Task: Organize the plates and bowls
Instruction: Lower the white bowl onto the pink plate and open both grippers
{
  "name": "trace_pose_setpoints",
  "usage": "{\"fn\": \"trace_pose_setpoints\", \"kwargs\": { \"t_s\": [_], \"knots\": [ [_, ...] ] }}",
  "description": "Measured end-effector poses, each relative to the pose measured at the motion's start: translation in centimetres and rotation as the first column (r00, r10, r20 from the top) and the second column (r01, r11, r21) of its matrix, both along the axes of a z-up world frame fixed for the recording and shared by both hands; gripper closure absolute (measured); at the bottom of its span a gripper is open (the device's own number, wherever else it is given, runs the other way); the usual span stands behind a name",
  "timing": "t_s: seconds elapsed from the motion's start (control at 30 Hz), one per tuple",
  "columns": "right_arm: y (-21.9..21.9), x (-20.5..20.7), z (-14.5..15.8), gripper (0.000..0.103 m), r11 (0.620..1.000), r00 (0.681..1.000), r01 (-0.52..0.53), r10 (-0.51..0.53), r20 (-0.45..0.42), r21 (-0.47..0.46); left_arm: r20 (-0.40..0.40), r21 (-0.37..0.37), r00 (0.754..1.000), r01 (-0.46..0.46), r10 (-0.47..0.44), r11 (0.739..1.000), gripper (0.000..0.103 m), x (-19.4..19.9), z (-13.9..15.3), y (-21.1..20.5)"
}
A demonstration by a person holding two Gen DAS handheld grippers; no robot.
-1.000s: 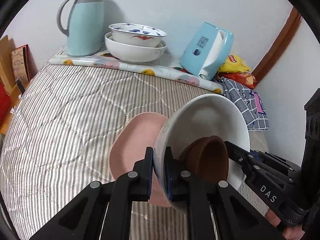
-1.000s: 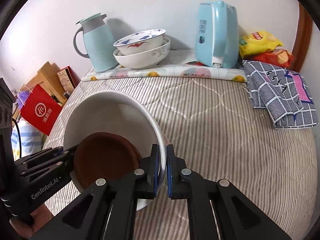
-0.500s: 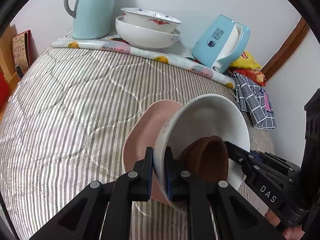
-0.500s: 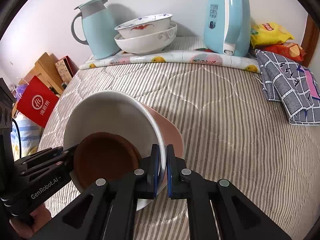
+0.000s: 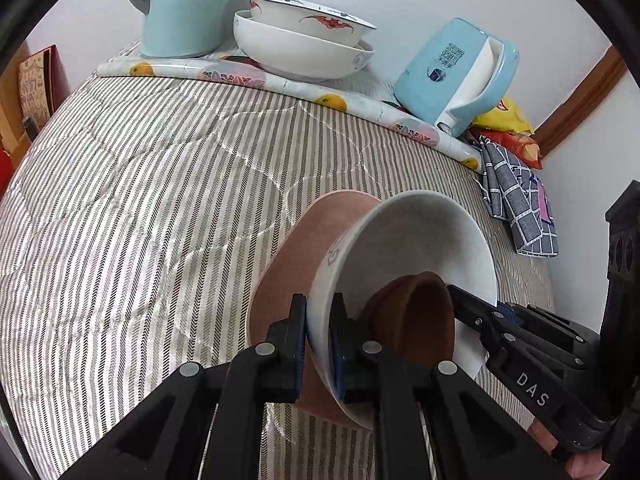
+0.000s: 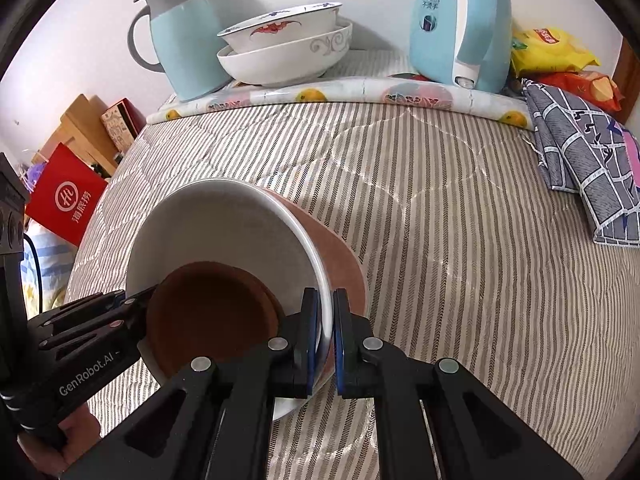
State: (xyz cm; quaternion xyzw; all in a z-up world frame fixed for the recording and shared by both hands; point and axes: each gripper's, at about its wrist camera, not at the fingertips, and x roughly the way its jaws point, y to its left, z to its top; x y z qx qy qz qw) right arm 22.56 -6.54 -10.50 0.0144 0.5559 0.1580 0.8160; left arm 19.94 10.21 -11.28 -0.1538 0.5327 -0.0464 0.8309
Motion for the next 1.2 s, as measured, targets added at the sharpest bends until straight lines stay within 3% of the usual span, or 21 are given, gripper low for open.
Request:
{"fn": "trace_pose_setpoints", "kwargs": {
  "t_s": [0.57, 1.2],
  "knots": [
    [-0.1, 1.3, -0.8, 0.094, 1.0, 1.0, -0.013, 0.013, -0.028, 0.002, -0.002, -0.032, 1.0, 0.021, -0.021, 0.999, 0.084, 1.0, -0.2, 0.2],
    [-1.4, 0.6, 0.7, 0.092, 0.999, 1.0, -0.003, 0.004, -0.008, 0.036, 0.04, 0.018, 0.999, -0.004, 0.003, 1.0, 0.081, -0.1, 2.0, 0.6]
  ]
}}
